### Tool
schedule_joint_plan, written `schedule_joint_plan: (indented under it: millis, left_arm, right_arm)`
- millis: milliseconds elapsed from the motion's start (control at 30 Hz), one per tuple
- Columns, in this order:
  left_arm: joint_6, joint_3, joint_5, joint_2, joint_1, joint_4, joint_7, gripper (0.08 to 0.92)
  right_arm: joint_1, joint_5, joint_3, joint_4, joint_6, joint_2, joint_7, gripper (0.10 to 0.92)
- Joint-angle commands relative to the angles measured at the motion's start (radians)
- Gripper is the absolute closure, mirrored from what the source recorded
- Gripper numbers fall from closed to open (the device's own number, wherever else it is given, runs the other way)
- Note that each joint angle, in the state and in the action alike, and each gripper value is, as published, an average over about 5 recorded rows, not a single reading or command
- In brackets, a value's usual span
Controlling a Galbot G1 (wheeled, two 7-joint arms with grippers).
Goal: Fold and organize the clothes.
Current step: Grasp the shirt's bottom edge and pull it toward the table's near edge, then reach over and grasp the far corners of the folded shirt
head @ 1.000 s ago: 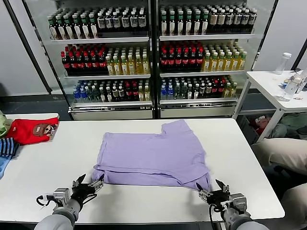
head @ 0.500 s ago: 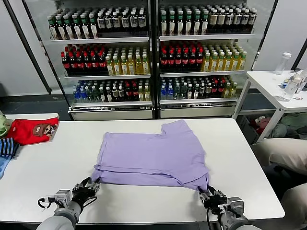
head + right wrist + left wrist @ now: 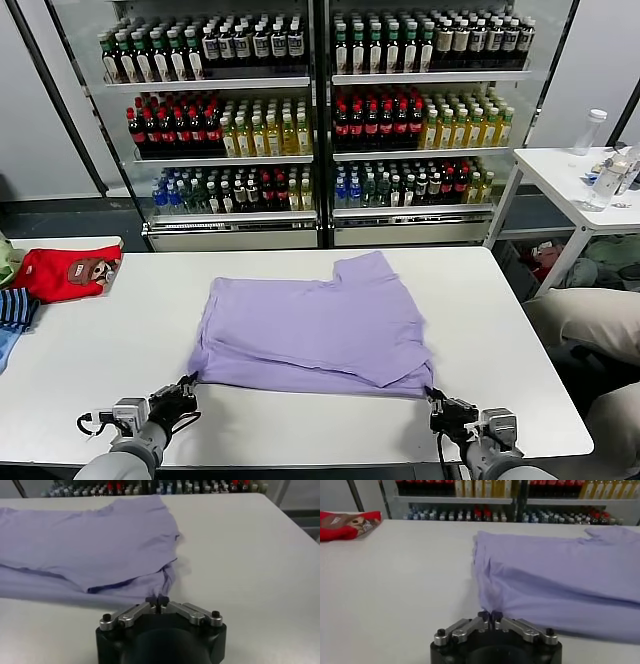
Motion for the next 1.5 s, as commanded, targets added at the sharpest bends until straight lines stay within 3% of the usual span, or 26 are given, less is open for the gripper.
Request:
schedule_joint_plan:
  millis: [33,200,367,500,767,1167,1333,1500]
  left_arm:
    - [-0.026,-0.046,0.003,0.045,0.208,-0.172,-0.002,0.902]
    - [-0.051,-0.095,0.006,0.072,0.278,-0.143,0.038,0.902]
    - [-0.047,-0.110,0.051,0.069,0.271,-0.126,0.047,0.899]
    - [-0.049,-0.127,0.043,0.062,0.245,-0.153,0.050,0.847]
    - [-0.063,-0.140,0.029,0.061,0.091,-0.204,0.032,0.615]
    - [-0.053,0.011,-0.001,0.099,-0.367,0.187,0.177,0.278]
    - [-0.033,0.098,0.004,0.111,-0.517,0.337,0.213,0.187]
    - [-0.020,0.140,0.020,0.110,-0.621,0.466,0.278,0.178]
  right_arm:
    - [-0.237,-0.016,0.099,0.156,0.000,-0.018,-0.017,0.909]
    - [-0.350,-0.050,0.118,0.215,0.004,-0.005,-0.023,0.909]
    - [-0.343,-0.125,0.092,0.200,0.015,0.022,-0.022,0.887]
    - [-0.317,-0.118,0.106,0.218,0.017,0.022,-0.029,0.784]
    - [-0.011,0.026,0.140,0.193,0.005,-0.022,-0.002,0.560]
    - [0.696,0.006,-0.193,-0.273,-0.002,0.027,0.062,0.237]
    - [0.906,0.006,-0.301,-0.507,-0.002,0.137,0.086,0.204]
    - [1.042,0.000,-0.374,-0.689,-0.002,0.223,0.100,0.202]
